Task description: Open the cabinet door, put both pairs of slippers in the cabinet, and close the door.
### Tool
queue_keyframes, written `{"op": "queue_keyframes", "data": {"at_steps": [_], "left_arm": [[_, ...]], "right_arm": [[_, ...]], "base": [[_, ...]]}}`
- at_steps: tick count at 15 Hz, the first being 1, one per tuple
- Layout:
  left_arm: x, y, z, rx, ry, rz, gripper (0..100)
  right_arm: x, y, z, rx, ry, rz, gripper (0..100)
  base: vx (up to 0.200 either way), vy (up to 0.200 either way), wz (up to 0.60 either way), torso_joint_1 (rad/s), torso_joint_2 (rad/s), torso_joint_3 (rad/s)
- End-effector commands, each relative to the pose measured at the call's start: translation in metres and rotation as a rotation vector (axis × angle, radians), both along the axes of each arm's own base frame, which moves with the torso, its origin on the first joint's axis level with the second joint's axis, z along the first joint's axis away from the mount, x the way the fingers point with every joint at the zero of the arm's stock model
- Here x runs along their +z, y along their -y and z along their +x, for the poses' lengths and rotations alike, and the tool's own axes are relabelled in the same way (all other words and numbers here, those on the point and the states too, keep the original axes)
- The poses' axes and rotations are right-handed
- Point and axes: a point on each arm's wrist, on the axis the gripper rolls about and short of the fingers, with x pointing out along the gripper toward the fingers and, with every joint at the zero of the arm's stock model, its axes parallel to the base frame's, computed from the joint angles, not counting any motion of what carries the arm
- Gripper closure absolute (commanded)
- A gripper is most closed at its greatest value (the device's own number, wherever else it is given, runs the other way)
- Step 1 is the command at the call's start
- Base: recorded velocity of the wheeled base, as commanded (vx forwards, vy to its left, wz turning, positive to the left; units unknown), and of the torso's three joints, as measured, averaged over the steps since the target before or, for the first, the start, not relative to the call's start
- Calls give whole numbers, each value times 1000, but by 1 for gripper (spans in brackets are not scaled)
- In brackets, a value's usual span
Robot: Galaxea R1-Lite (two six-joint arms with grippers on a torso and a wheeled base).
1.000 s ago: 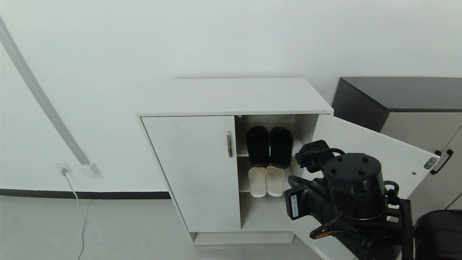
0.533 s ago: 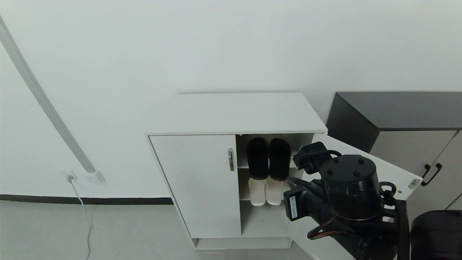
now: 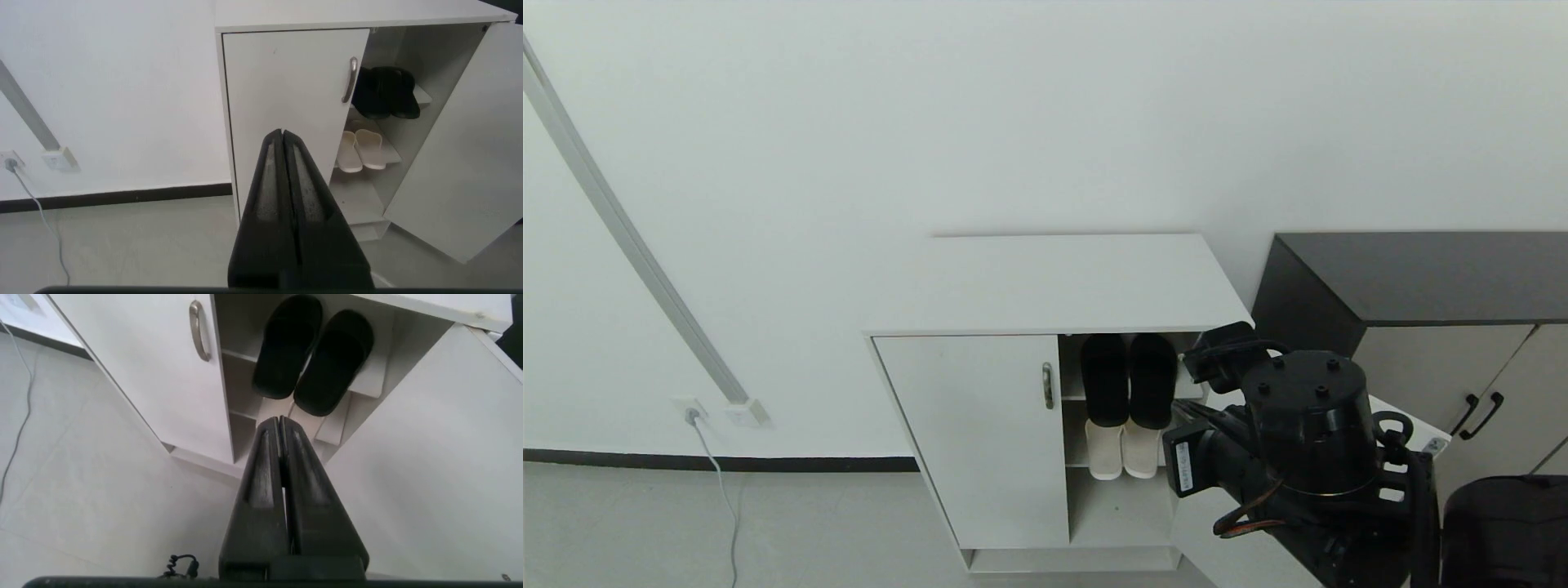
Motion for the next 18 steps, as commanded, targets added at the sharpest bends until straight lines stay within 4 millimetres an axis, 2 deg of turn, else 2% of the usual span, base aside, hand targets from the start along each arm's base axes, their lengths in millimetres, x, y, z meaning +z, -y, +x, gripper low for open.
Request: {"op": "queue_keyframes", "data": {"at_steps": [1, 4, 12, 18], "left_arm": [[0, 0, 0, 0, -2, 1, 100], [0, 0, 0, 0, -2, 1, 100], [0, 0, 0, 0, -2, 1, 100], [0, 0, 0, 0, -2, 1, 100]], "right_arm": [[-2, -1, 0, 1, -3, -4, 100], [-2, -1, 0, 2, -3, -4, 100], [-3, 2, 7, -20, -2, -3, 100], [-8, 3, 19, -44, 22, -5, 100]], "base": [[0, 0, 0, 0, 0, 0], [0, 0, 0, 0, 0, 0], [0, 0, -600, 4, 3, 2], [0, 0, 0, 0, 0, 0]]}}
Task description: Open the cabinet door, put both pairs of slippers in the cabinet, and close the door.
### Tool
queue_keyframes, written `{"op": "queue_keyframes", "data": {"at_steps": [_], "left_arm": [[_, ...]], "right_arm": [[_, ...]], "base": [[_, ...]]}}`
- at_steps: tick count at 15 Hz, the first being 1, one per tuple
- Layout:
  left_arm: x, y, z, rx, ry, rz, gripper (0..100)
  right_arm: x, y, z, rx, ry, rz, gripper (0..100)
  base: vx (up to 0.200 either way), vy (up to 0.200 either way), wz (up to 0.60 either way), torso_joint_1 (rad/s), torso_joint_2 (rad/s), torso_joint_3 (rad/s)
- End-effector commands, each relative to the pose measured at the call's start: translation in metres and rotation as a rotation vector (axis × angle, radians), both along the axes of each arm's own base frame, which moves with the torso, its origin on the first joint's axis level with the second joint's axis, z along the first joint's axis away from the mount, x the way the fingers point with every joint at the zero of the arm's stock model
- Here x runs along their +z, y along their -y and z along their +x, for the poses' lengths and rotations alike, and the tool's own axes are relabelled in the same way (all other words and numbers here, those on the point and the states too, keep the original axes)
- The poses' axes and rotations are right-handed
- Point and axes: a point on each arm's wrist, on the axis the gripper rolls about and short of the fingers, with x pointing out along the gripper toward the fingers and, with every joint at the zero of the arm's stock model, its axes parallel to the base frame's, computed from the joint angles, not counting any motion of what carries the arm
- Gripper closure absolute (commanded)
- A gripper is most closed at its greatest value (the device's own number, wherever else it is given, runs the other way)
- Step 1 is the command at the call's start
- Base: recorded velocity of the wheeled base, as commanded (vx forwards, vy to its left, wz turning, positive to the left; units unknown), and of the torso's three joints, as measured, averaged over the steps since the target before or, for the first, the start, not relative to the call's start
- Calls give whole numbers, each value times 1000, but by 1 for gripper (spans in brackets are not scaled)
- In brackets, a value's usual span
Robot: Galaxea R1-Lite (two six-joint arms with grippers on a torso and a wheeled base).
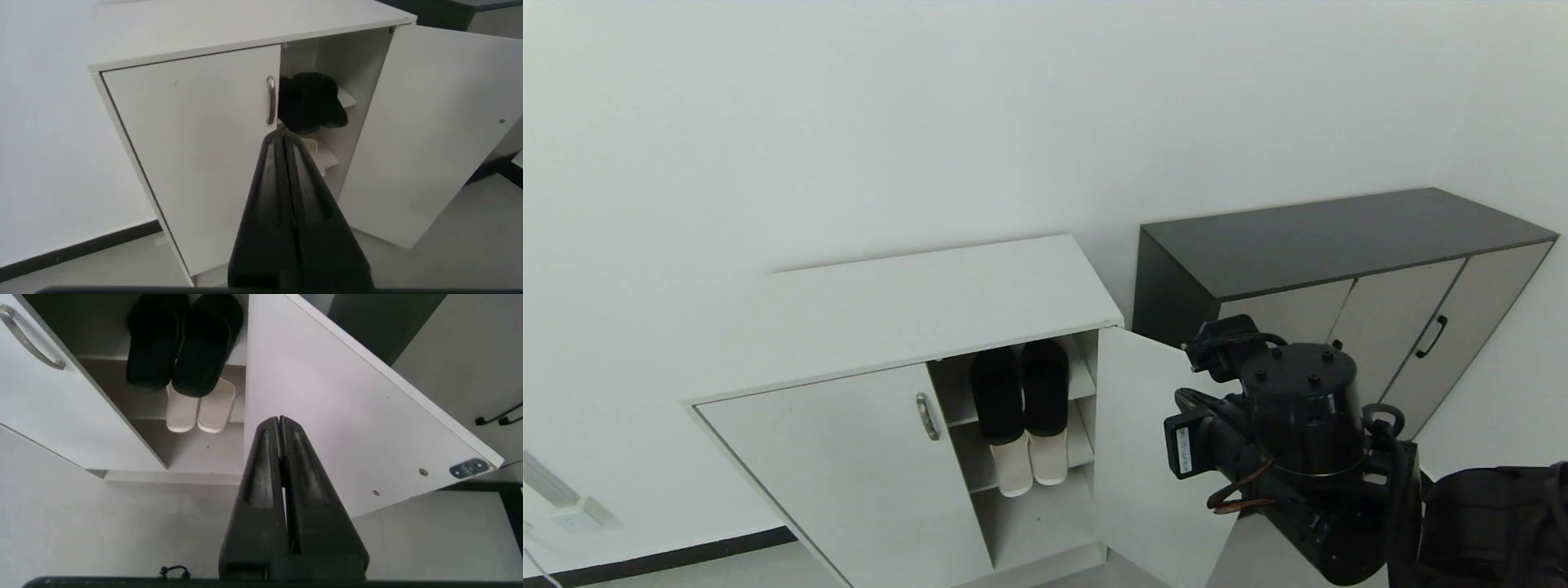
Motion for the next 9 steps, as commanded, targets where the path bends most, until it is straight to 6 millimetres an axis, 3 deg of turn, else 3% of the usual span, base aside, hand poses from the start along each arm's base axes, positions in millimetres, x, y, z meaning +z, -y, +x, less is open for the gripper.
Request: {"op": "queue_keyframes", "data": {"at_steps": [1, 3, 9], "left_arm": [[0, 0, 0, 0, -2, 0, 100], [0, 0, 0, 0, -2, 0, 100], [0, 0, 0, 0, -2, 0, 100]], "right_arm": [[-3, 0, 2, -4, -1, -6, 100], [-3, 1, 3, -7, 1, -3, 100], [-4, -1, 4, -5, 3, -17, 100]], "base": [[0, 0, 0, 0, 0, 0], [0, 0, 0, 0, 0, 0], [-200, 0, 0, 5, 1, -2]]}}
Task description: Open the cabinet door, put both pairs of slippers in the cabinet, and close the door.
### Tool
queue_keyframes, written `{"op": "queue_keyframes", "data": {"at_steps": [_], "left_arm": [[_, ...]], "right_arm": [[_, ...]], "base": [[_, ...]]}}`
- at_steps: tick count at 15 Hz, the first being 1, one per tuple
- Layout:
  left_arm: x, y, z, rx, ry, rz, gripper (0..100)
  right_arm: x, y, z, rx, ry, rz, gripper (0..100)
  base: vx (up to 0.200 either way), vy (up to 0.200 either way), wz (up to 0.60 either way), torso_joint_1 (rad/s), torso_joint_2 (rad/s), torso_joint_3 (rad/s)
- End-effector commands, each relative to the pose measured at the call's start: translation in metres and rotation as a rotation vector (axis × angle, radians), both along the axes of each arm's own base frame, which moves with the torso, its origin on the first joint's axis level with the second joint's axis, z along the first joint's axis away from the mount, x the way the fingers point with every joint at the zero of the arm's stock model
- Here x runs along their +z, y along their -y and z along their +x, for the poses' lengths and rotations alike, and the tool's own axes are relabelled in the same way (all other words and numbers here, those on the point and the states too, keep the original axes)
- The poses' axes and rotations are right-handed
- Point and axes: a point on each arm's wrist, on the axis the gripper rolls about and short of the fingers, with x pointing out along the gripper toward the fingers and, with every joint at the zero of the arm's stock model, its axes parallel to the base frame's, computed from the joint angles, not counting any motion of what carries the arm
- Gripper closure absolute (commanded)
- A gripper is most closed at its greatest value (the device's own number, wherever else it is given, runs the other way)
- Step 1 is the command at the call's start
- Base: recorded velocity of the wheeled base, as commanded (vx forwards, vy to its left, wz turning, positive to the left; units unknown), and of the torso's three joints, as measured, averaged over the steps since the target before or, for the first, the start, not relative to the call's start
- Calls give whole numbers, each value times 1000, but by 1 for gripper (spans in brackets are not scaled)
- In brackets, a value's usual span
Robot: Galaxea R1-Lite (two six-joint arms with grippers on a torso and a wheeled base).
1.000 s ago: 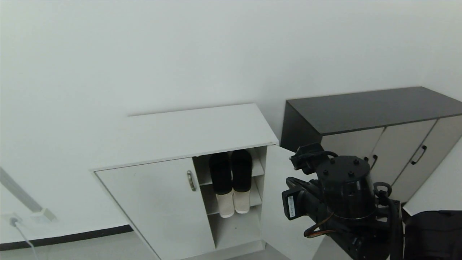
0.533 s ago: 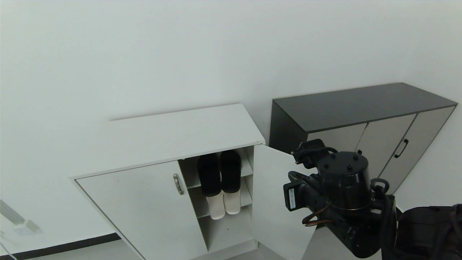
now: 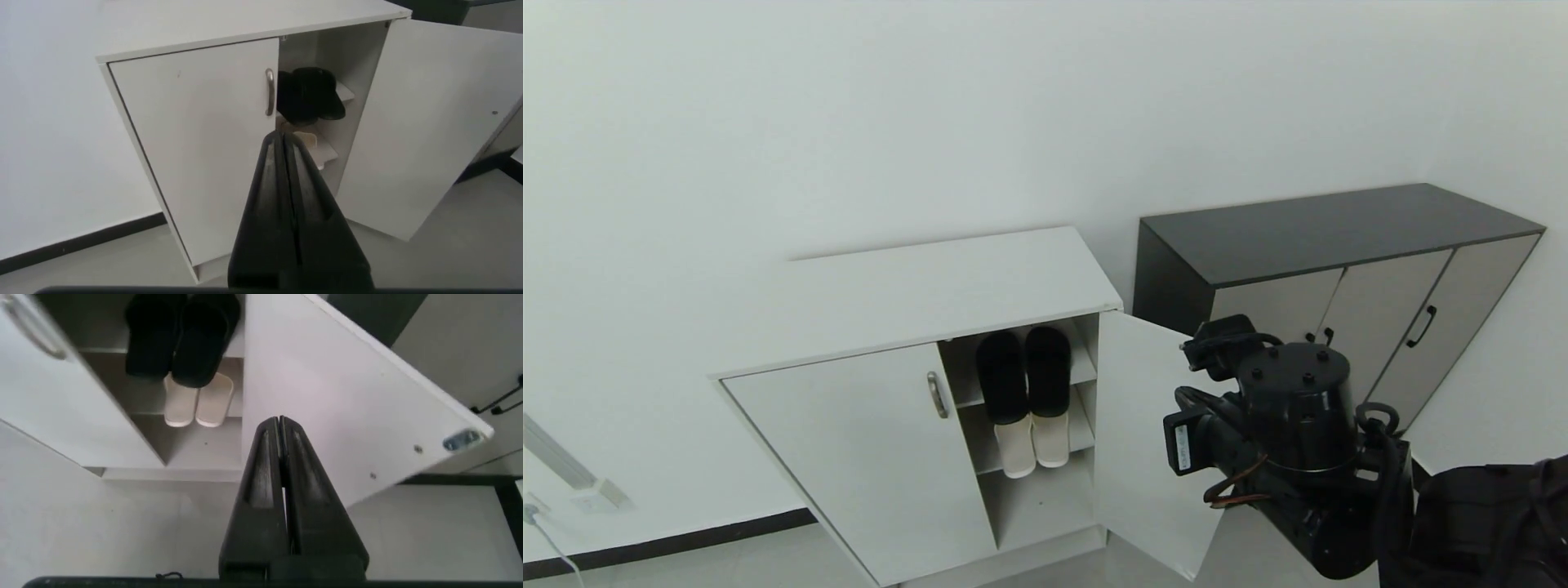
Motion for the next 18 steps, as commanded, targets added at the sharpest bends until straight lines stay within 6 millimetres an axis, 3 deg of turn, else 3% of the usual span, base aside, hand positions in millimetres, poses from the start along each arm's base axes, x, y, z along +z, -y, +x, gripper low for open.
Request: {"op": "queue_keyframes", "data": {"at_steps": [1, 4, 8, 11, 14, 18], "left_arm": [[0, 0, 0, 0, -2, 0, 100], [0, 0, 0, 0, -2, 0, 100], [0, 0, 0, 0, -2, 2, 100], [0, 0, 0, 0, 0, 2, 100], [0, 0, 0, 0, 0, 2, 100], [0, 0, 0, 0, -2, 2, 100]], "right_arm": [[-1, 0, 0, 1, -2, -4, 100], [6, 13, 17, -6, 3, 23, 100], [39, 50, 80, -167, 5, 44, 100], [58, 75, 116, -202, -8, 72, 100], [44, 81, 143, -219, -35, 84, 100], [24, 93, 164, -212, -93, 134, 100]], "base": [[0, 0, 0, 0, 0, 0], [0, 0, 0, 0, 0, 0], [0, 0, 0, 0, 0, 0], [0, 0, 0, 0, 0, 0], [0, 0, 0, 0, 0, 0], [0, 0, 0, 0, 0, 0]]}}
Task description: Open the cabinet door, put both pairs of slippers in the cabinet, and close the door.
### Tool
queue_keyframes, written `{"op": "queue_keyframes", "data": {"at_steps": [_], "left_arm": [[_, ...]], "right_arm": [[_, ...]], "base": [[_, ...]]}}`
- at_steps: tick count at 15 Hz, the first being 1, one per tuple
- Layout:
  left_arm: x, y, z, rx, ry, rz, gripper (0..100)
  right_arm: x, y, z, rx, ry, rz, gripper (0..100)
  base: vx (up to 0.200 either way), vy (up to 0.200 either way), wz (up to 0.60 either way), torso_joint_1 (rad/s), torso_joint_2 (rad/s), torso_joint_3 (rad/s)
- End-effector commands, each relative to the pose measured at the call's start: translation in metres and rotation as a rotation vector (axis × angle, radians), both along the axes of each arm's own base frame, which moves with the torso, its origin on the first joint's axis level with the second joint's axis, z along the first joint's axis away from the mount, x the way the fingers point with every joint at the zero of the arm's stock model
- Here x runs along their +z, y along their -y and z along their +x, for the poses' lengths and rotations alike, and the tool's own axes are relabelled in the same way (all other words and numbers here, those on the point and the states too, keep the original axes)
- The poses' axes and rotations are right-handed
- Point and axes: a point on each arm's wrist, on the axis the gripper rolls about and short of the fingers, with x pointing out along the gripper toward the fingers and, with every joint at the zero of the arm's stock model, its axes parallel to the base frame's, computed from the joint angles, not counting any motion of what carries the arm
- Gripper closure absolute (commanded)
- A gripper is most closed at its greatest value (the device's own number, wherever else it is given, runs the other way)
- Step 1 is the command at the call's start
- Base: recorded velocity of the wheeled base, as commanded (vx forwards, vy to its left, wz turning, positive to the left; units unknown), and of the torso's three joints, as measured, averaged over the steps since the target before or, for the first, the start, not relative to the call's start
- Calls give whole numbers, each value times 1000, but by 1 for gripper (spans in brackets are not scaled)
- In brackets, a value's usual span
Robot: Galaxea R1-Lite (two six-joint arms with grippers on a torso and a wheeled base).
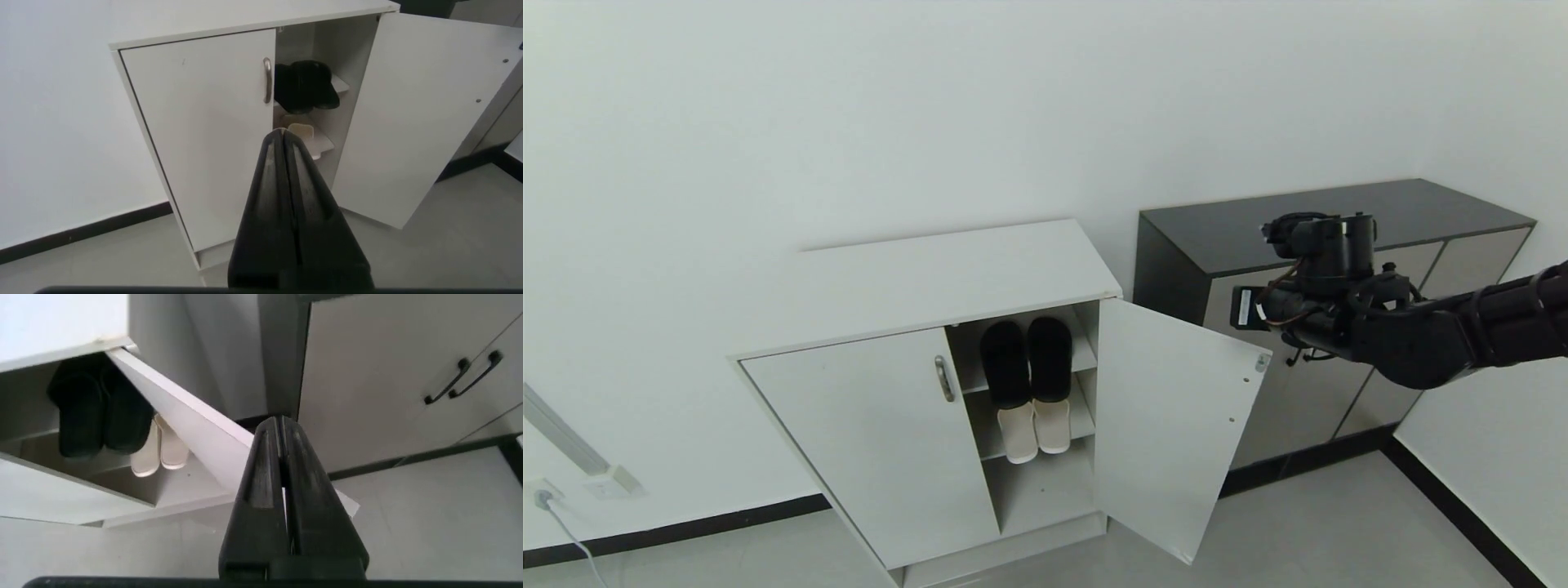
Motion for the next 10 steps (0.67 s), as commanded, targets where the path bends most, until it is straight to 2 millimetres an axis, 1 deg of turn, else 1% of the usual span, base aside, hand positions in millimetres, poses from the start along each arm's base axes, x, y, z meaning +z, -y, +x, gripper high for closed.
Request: {"op": "queue_keyframes", "data": {"at_steps": [1, 3, 4, 5, 6, 10], "left_arm": [[0, 0, 0, 0, -1, 0, 100], [0, 0, 0, 0, -2, 0, 100], [0, 0, 0, 0, -2, 0, 100], [0, 0, 0, 0, -2, -1, 100], [0, 0, 0, 0, -2, -1, 100], [0, 0, 0, 0, -2, -1, 100]], "right_arm": [[-19, 4, 15, -23, -38, -6, 100], [-27, 6, 25, -36, -44, -5, 100], [-36, 6, 31, -41, -46, -5, 100], [-39, 6, 34, -44, -43, -4, 100], [-46, 7, 38, -50, -48, -6, 100], [-60, 7, 44, -54, -63, -12, 100]], "base": [[0, 0, 0, 0, 0, 0], [0, 0, 0, 0, 0, 0], [0, 0, 0, 0, 0, 0], [0, 0, 0, 0, 0, 0], [0, 0, 0, 0, 0, 0], [0, 0, 0, 0, 0, 0]]}}
